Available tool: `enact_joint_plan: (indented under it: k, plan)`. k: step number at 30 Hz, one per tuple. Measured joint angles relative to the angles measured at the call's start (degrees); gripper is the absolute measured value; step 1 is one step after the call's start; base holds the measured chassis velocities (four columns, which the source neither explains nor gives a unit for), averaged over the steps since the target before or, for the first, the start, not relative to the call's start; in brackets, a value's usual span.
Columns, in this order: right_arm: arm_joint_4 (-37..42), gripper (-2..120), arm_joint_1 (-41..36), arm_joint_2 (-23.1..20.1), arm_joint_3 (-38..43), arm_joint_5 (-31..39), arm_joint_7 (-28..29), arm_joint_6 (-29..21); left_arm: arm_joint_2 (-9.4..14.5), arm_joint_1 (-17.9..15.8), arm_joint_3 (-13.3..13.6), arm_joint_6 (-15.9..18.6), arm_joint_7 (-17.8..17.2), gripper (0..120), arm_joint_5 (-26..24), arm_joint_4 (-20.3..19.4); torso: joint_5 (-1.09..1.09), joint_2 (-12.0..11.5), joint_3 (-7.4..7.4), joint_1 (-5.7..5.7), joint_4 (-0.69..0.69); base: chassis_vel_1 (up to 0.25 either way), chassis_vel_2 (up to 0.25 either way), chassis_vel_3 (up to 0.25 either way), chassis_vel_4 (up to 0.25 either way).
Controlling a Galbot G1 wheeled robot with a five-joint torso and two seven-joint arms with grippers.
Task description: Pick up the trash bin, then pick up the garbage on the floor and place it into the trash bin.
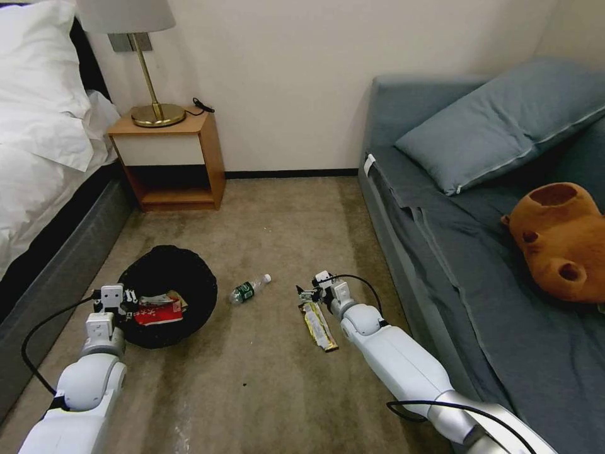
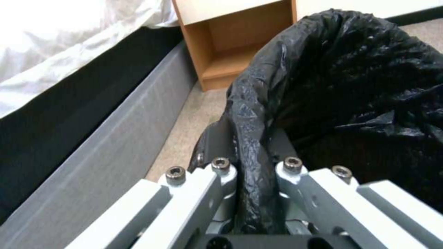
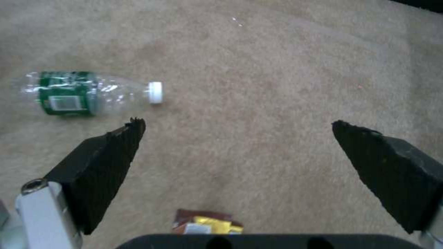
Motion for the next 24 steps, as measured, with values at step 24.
enact_joint_plan:
  k: [24]
  plan:
    - [0.4, 100, 0.8, -0.6, -2.6, 1.1, -0.5, -1.8, 0.1, -0.8, 1.0, -0.6, 0.4, 4, 0.0, 1.1, 0.0, 0.0, 0.0, 0.0, 0.0, -0.112, 0.113, 0.106, -0.115]
